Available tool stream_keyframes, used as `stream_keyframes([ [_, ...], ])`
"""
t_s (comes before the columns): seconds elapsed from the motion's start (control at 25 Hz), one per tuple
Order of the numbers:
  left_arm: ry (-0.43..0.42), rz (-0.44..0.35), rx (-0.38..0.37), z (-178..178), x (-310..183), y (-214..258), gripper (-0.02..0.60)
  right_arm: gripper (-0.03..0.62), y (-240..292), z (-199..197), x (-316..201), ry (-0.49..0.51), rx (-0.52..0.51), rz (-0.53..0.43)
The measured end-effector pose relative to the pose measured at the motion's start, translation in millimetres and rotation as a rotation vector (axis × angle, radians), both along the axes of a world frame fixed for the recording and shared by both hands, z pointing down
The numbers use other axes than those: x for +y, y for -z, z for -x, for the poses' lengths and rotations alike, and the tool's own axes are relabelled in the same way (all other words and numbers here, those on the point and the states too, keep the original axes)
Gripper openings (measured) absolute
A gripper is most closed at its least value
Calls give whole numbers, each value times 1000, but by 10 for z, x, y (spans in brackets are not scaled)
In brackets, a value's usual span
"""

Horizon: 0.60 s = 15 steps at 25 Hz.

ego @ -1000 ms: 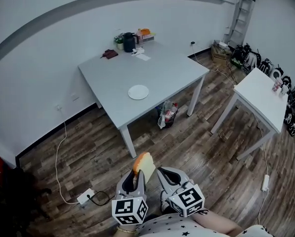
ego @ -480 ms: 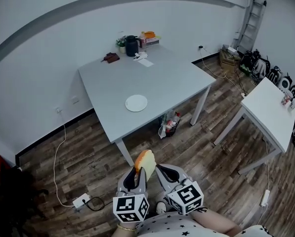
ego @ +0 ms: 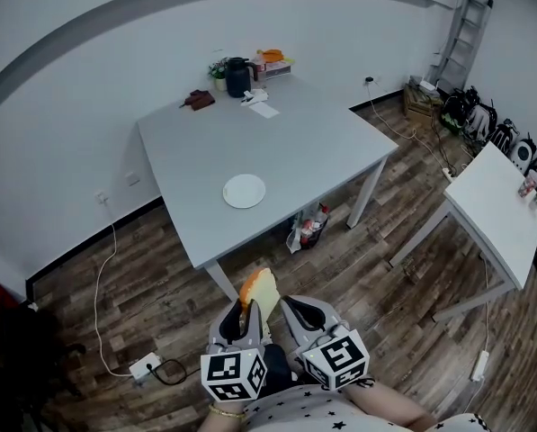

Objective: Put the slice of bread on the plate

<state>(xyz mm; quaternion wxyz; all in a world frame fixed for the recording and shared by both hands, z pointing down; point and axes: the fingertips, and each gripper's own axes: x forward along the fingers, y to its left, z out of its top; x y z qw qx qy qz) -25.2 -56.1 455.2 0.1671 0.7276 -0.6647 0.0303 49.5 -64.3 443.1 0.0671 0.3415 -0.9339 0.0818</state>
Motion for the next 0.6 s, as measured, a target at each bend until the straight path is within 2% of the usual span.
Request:
stream_keyframes([
  [0.28,0,0,1,183,-623,-52,94,-2,-43,122,-628,-10,6,-1],
  [0.6,-12,0,8,496,-1521,7,92,-2,1,451,-1517,-12,30,-7],
])
